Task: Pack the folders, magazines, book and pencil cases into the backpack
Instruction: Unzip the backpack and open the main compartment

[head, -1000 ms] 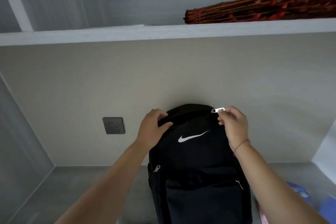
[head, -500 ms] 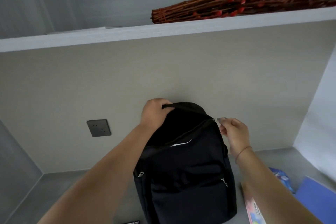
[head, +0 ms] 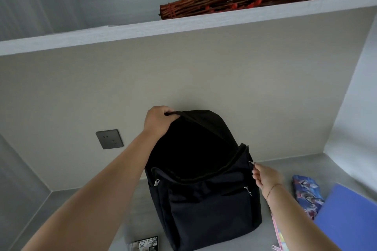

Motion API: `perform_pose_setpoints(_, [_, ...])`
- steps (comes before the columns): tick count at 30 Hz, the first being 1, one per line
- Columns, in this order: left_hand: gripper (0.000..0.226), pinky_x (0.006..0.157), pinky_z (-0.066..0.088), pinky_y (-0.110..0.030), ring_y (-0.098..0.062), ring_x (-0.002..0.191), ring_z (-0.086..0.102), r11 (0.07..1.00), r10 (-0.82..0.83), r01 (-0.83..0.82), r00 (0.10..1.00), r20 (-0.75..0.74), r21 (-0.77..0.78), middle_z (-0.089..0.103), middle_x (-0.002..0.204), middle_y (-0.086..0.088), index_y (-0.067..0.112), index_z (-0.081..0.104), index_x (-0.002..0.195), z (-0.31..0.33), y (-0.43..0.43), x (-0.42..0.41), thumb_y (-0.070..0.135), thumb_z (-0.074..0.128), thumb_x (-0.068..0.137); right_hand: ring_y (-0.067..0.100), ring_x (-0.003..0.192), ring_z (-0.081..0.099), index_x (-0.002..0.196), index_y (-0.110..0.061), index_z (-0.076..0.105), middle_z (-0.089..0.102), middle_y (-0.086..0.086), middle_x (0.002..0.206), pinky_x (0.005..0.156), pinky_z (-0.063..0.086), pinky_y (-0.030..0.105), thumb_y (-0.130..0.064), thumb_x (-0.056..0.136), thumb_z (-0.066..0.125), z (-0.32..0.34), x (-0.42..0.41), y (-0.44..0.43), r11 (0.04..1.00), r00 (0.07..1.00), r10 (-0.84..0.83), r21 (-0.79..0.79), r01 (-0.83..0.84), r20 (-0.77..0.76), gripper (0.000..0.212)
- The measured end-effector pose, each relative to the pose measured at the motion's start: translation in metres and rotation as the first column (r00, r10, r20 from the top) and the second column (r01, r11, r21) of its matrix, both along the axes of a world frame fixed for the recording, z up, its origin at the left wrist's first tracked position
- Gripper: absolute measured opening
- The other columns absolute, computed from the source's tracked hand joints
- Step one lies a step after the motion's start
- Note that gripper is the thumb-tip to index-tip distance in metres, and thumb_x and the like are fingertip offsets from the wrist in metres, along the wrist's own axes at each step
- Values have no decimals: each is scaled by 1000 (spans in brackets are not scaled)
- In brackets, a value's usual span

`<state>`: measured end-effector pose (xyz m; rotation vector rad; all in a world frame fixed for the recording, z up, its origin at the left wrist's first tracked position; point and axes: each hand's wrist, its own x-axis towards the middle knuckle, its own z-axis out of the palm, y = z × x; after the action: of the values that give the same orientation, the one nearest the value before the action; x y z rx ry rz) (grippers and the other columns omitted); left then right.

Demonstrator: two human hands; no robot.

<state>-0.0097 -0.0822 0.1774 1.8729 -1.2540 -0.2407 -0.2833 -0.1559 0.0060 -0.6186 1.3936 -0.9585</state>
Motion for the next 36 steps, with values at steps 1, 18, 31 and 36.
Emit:
perform_pose_setpoints(1, [20, 71, 45, -18, -15, 90, 66, 1000, -27, 27, 999, -19, 14, 71, 96, 1, 14, 73, 99, 1, 2, 0, 25, 68, 83, 9, 42, 44, 87, -5, 55, 48, 3, 64, 38, 34, 15, -21, 94, 50, 6, 1, 3, 1000, 1000, 5, 0, -5, 31, 19])
perform_pose_setpoints(18, [63, 111, 33, -34, -18, 134, 38, 915, -252, 147, 935, 248, 376, 42, 144, 2, 22, 39, 140, -114, 74, -12, 53, 54, 88, 10, 52, 57, 85, -9, 59, 58, 4, 70, 45, 44, 15, -2, 90, 55, 17, -3, 54, 898, 893, 417, -74, -434, -171, 10])
perform_pose_setpoints(31, [50, 91, 42, -32, -23, 105, 59, 988, -153, 108, 835, 529, 115, 65, 111, -2, 18, 65, 112, -141, 82, -1, 58, 53, 83, 19, 51, 41, 71, -11, 46, 41, 9, 64, 42, 48, 28, -21, 89, 62, -40, -9, 74, 985, 982, 160, 77, -153, -104, 27])
perform_pose_setpoints(36, [61, 103, 32, -42, -29, 121, 43, 967, 235, -114, 736, 635, -226, 47, 133, -11, 14, 41, 135, -73, 50, 18, 37, 64, 84, 22, 80, 53, 119, -14, 46, 50, 6, 91, 75, 54, 38, -46, 67, 79, -36, 24, 86, 997, 999, 46, 61, -48, 28, 70])
